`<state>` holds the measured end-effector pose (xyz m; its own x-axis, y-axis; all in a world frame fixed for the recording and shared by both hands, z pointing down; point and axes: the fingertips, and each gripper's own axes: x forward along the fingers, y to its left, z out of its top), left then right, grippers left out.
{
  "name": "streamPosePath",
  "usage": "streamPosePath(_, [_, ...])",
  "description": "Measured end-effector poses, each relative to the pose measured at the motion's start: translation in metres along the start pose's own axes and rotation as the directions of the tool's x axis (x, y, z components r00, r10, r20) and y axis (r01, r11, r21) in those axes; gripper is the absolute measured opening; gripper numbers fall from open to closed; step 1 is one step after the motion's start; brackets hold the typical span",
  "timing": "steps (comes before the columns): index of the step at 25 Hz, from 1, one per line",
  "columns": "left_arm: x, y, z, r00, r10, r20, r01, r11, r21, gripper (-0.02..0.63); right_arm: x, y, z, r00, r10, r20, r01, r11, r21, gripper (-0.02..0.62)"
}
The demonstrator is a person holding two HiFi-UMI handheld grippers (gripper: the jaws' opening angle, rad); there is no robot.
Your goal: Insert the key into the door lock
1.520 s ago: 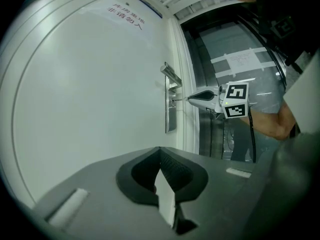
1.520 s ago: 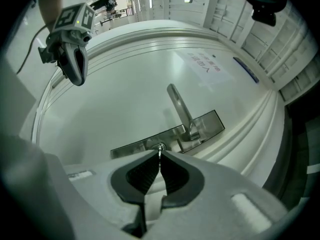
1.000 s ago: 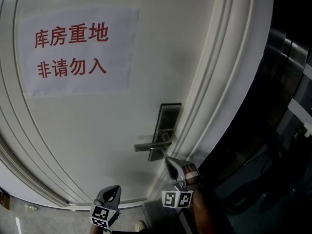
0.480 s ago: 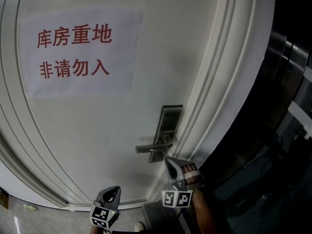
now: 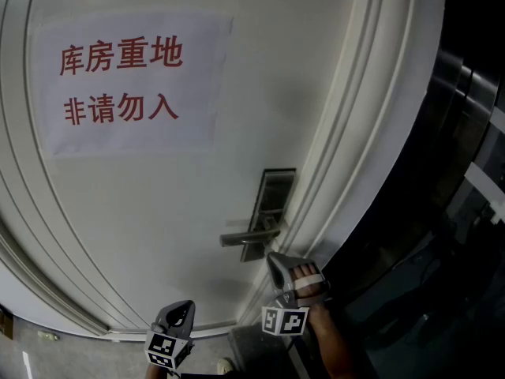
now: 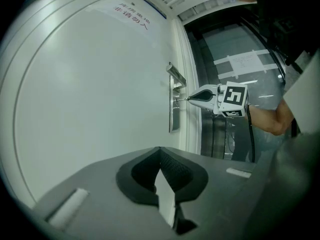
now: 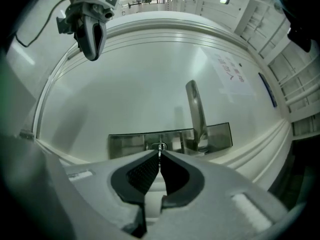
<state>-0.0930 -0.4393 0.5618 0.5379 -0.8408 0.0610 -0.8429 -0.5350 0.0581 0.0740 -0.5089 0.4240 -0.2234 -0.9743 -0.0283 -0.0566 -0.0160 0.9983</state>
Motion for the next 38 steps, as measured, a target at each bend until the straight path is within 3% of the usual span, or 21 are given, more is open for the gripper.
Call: streamPosePath(38, [0.005, 0.014, 0.002, 1.0, 0.005, 0.019, -0.005, 1.0, -0.02, 0.002, 0.024, -0.002, 0.003, 0.999, 0.003, -0.032, -0.004, 1.0, -0.028, 0.011])
